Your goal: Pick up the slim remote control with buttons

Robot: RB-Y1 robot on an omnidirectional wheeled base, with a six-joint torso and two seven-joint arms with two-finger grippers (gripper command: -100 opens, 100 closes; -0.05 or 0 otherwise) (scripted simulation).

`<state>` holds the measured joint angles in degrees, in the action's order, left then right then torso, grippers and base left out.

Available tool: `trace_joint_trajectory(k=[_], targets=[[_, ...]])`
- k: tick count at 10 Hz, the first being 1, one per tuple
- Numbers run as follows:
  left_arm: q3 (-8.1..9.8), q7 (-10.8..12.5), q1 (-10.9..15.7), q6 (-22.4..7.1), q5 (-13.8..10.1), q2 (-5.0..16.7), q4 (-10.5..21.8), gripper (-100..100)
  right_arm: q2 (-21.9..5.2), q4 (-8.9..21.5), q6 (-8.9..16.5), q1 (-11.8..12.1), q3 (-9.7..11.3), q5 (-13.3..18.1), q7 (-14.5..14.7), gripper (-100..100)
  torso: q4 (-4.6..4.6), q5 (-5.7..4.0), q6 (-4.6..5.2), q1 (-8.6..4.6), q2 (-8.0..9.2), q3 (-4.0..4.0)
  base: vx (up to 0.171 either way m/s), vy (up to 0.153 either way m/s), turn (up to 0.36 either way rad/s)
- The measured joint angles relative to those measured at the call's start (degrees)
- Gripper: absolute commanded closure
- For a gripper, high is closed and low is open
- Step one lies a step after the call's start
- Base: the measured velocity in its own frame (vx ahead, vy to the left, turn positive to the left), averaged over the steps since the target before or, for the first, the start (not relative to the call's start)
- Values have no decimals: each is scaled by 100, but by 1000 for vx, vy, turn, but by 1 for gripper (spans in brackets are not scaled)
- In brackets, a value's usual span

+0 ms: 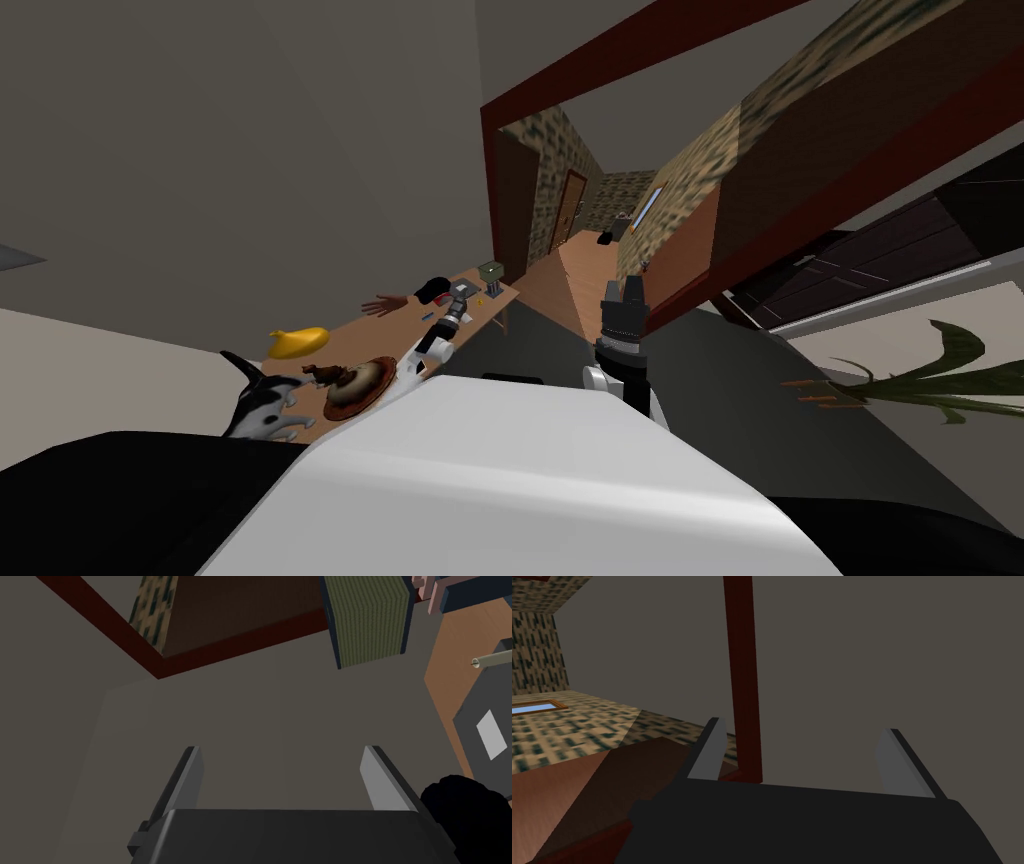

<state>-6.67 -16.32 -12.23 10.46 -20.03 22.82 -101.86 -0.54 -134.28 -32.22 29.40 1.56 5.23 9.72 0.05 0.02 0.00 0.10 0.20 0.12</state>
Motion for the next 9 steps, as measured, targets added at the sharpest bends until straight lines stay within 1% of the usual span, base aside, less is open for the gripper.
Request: trace_joint_trajectory(k=[1,2,3,4,5,6,7,8,9], targets=[[-47,-84,106,-91,-77,28,240,-100,0,0,0,1,0,0,0,0,-2,0,-1,-2,-8,-4,-42,3,-125],[-98,-206,210,-199,-224,110,468,-100,0,0,0,0,0,0,0,0,-2,-1,0,-4,-8,-5,-37,7,-52],[-105,-280,258,-348,-320,177,558,-100,0,0,0,1,0,0,0,0,-2,-1,-2,-3,-9,-5,-14,7,19],[-99,-295,255,-447,-357,214,565,-100,0,0,0,1,0,0,0,0,-3,-1,-3,-4,-15,-8,-23,6,-113],[-130,-385,350,-593,-492,290,716,-100,0,0,0,0,0,0,0,0,-4,-1,1,-4,-15,-9,-26,13,-82],[-128,-457,410,-762,-579,341,797,-100,0,0,0,1,0,0,0,0,-3,0,-2,-2,-15,-8,-36,14,-114],[-194,-546,528,-890,-738,469,1008,-100,0,0,0,0,0,0,0,0,-3,0,0,0,-12,-7,-31,8,-63],[-206,-616,568,-1013,-832,521,1144,-100,0,0,0,1,0,0,0,0,-3,0,-3,-2,-12,-7,-25,2,-146],[-252,-695,683,-1162,-1008,675,1327,-100,0,0,0,0,0,0,0,0,-3,-1,0,-3,-15,-8,-16,9,-68]])
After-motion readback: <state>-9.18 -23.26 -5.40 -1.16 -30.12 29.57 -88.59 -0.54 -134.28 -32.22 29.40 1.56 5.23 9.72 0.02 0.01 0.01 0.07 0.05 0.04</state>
